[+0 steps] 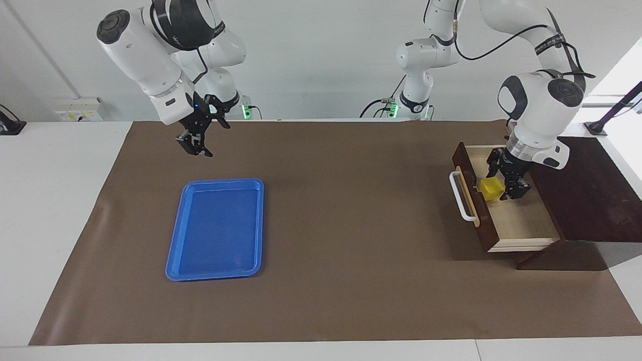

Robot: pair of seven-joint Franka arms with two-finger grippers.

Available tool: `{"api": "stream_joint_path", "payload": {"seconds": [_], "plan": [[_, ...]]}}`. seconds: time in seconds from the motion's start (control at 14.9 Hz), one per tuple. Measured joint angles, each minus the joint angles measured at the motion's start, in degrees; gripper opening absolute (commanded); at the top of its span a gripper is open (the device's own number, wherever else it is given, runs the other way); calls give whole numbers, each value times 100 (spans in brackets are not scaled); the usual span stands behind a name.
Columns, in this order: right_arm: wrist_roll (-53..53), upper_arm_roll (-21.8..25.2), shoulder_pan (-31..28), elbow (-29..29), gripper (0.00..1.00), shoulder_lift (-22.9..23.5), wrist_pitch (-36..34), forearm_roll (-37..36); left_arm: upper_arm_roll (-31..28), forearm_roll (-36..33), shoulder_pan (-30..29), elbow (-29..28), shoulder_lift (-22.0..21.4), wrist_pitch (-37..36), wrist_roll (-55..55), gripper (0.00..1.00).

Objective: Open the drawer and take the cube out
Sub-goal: 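Lift the cube with the left gripper while the right gripper approaches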

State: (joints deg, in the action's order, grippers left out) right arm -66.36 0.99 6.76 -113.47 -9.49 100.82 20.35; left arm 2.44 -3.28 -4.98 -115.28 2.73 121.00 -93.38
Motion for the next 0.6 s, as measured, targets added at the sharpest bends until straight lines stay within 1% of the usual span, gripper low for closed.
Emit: {"api": "stream_joint_path", "payload": {"seconds": [0.13,0.27,0.4,0.54,0.6], "plan": [[-506,-7,71,-209,100,-87,1,550,-9,0,-3,26,0,21,2,0],[-1118,-11,116,-456,100,-101,11,1074,-8,0,0,233,24,-113,2,0],[-1736,-21,162,-644,100,-55,44,1515,5,0,5,818,118,-716,2,0],[-2371,-23,246,-726,100,88,89,1963,32,14,33,1590,224,-1492,2,0],[-2718,-24,291,-740,100,188,116,2181,53,37,94,1887,249,-1810,-1,0]]}}
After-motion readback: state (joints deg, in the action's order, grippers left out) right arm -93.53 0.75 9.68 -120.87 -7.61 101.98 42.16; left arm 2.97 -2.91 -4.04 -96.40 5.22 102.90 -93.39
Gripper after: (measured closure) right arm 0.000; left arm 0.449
